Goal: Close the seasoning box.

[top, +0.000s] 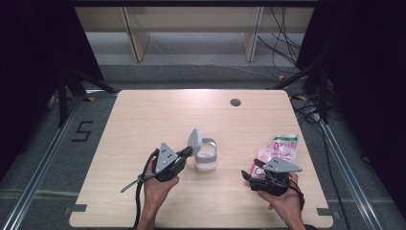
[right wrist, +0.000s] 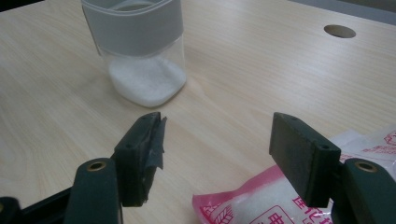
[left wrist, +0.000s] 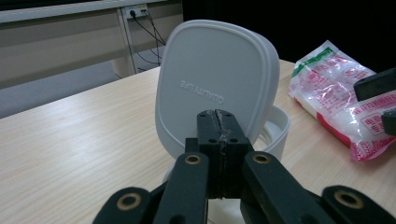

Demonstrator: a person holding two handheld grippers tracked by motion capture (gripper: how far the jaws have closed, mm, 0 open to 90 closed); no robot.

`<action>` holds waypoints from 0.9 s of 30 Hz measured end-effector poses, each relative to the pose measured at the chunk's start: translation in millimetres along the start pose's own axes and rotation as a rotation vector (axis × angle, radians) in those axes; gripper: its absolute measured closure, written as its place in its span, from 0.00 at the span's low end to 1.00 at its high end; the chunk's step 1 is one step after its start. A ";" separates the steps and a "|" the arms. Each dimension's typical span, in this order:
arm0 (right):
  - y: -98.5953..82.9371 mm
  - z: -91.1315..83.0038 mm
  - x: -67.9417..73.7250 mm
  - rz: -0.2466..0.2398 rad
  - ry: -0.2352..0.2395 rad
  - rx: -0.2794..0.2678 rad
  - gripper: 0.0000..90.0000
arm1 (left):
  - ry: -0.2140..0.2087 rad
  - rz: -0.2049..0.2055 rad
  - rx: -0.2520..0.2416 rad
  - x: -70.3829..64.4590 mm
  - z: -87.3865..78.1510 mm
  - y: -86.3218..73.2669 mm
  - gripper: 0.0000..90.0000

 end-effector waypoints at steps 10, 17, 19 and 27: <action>-0.3 -0.4 0.7 0.007 0.005 -0.003 0.40 | -0.009 -0.005 -0.006 -4.2 2.5 1.5 0.97; -0.8 0.5 1.4 -0.007 0.020 -0.002 0.40 | -0.009 -0.014 -0.010 2.8 -3.5 -0.8 0.85; -0.2 -0.3 -0.6 -0.027 0.005 -0.006 0.40 | -0.022 -0.022 0.000 2.5 -4.9 -2.8 0.79; -1.5 0.2 -1.2 -0.020 -0.002 -0.011 0.40 | -0.033 -0.048 -0.006 4.1 -8.1 -8.7 0.60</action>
Point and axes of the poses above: each handheld gripper's, and its own axes: z roughly forward along the jaws, y roughly out of its top, x roughly to its left, the point moved 10 cm from there along z, roughly forward along the jaws, and after that the axes turned 6 degrees about z, right-handed, at the moved point
